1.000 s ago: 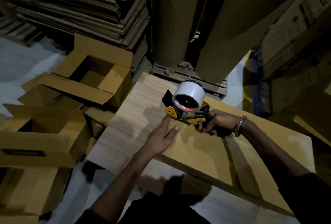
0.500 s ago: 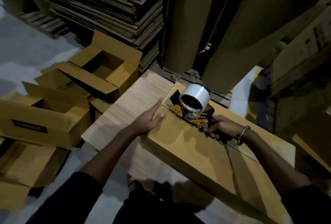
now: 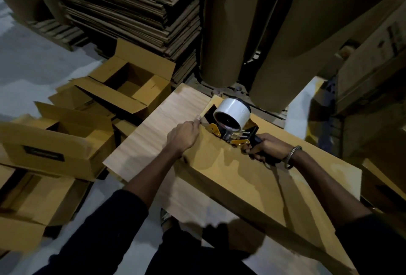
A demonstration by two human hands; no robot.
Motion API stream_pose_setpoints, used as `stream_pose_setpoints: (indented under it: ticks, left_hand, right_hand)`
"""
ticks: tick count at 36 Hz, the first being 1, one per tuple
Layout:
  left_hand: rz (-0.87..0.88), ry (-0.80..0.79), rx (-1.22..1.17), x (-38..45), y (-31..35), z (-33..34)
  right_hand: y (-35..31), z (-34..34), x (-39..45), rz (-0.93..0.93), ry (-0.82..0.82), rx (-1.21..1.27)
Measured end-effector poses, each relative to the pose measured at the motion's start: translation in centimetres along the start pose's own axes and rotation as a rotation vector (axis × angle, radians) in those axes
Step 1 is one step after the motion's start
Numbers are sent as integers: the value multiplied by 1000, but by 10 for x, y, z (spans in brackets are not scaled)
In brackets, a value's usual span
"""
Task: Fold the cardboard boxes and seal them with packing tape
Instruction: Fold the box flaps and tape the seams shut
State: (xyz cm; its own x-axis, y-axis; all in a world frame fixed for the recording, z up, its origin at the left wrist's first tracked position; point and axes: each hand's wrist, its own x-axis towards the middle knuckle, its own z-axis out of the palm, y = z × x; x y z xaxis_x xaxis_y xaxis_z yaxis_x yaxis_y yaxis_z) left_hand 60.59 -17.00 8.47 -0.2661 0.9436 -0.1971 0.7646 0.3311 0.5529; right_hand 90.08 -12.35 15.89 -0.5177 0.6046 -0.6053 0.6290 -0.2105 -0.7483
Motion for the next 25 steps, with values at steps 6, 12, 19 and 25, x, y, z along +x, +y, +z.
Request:
stream_pose_setpoints:
  ticks: [6, 12, 19, 25]
  left_hand:
    - [10, -6, -4, -1, 2, -2]
    - [22, 76, 34, 1, 2, 4]
    - [329, 102, 460, -17, 23, 21]
    - [497, -34, 521, -48, 54, 56]
  right_hand:
    - [22, -17, -18, 33, 8, 1]
    - [70, -42, -62, 112, 74, -76]
    - [75, -31, -62, 100, 144, -70]
    - [75, -28, -66, 91, 179, -62]
